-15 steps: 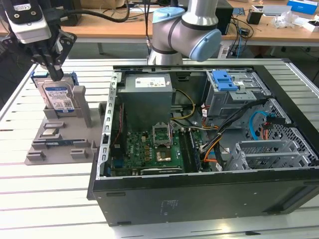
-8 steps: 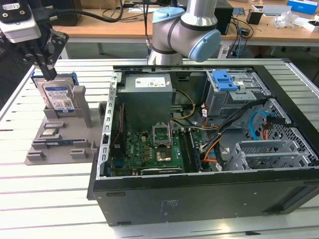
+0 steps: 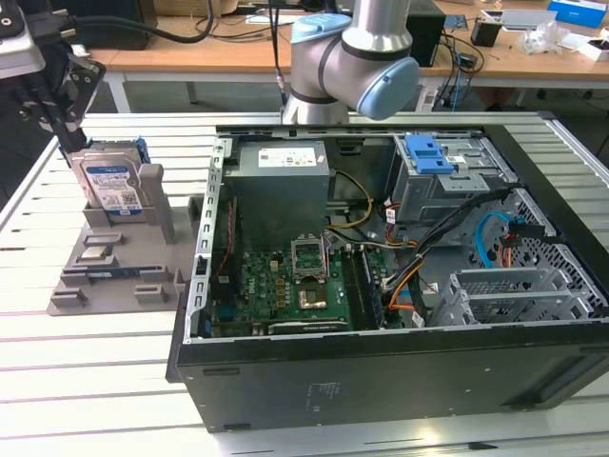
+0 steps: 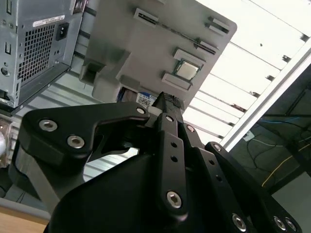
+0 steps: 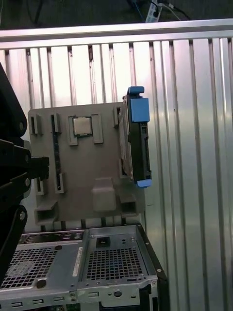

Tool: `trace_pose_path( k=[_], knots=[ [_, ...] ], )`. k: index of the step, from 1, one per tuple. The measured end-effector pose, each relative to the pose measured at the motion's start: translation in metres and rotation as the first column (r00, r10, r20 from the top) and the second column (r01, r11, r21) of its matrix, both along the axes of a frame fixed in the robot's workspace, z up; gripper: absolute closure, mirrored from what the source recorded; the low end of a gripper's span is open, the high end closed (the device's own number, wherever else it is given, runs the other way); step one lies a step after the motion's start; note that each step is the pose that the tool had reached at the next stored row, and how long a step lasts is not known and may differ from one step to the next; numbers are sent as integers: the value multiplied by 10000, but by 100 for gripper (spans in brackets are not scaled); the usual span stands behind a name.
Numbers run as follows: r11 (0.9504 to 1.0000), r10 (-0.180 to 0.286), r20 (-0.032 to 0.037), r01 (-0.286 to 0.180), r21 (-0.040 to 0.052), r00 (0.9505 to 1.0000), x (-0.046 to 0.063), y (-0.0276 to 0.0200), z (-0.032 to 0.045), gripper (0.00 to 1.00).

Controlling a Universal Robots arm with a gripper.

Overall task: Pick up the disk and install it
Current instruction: 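Reach for the disk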

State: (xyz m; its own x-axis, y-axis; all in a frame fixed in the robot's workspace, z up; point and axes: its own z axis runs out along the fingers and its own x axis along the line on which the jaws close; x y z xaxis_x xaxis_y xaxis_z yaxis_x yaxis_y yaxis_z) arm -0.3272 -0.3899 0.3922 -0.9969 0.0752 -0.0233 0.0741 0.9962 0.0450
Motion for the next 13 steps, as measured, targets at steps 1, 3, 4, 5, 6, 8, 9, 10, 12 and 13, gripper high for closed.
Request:
trace_pose_path(
  k=[1,3,4,5,6,8,9,10,12,13],
  knots=[
    [10000,0,0,0,0,10000,-18,6,0,89],
    [10000,0,0,0,0,10000,-57,33,-1,89],
    [10000,-1,0,1,0,10000,-71,47,-2,89],
    [10000,-2,-1,2,-1,10000,-85,63,-2,89],
    [10000,-2,-1,2,-1,10000,-102,84,-3,89],
    [10000,0,0,0,0,10000,-132,123,-5,89],
    [10000,0,1,0,0,10000,-155,149,-6,89],
    [10000,-1,-1,1,0,10000,-175,172,-7,89],
    [10000,0,-2,0,-1,10000,-215,211,-9,89],
    [10000,0,-2,0,-2,10000,-229,224,-9,89]
  ],
)
